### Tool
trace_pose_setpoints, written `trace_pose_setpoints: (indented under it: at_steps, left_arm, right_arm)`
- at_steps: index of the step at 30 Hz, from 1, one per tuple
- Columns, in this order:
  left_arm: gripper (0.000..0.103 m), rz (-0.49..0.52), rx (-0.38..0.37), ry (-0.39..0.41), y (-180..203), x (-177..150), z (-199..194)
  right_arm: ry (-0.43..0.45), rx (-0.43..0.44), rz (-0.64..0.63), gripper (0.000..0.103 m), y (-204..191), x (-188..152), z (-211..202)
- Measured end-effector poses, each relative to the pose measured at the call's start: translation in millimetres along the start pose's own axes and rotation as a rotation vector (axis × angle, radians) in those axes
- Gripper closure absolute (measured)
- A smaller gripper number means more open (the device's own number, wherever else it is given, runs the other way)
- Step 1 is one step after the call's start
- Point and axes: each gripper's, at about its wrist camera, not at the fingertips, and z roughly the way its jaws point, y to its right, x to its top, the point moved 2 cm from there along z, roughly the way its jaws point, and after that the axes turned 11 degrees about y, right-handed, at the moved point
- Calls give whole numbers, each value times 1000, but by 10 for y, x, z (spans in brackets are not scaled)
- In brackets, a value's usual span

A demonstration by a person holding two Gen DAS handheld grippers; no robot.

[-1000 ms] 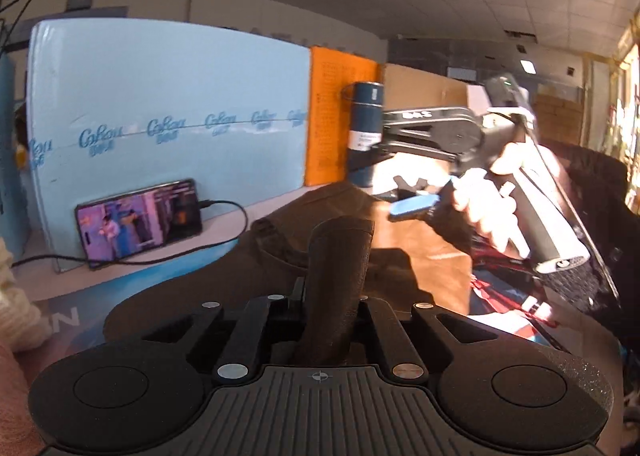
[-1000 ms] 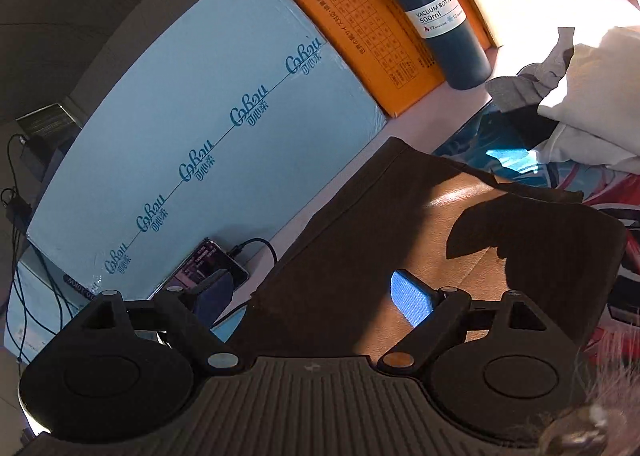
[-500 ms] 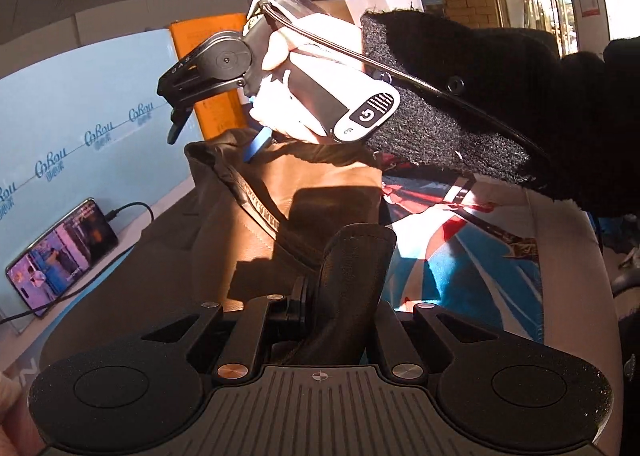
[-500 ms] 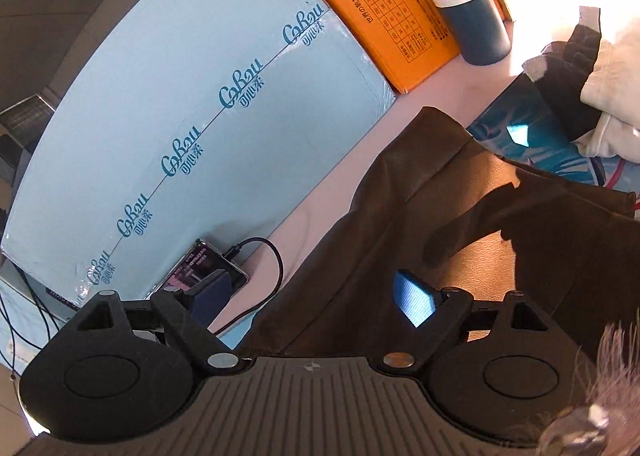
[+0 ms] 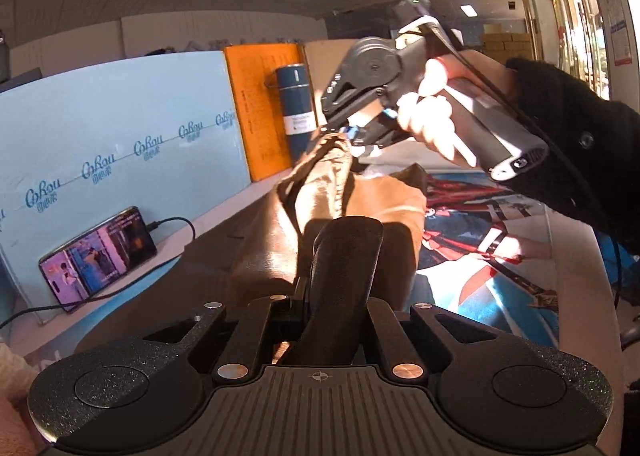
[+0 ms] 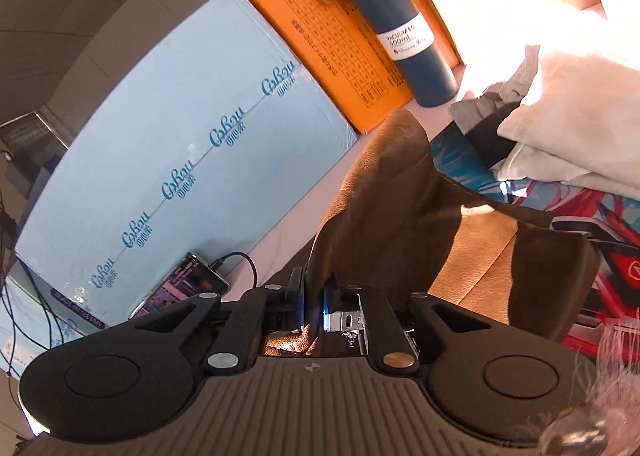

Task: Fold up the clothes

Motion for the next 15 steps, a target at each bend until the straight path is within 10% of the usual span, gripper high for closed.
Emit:
trace_pose_setpoints:
  at_steps: [9,15]
  left_arm:
    - [97,-107,-53,228,-94,164,-455]
    - [96,-141,-126,205,346,50,-771]
  right_arm:
    - [178,119,-23,96,273,-86,-1164]
    - [228,162,-32,96,602,-361,-1951]
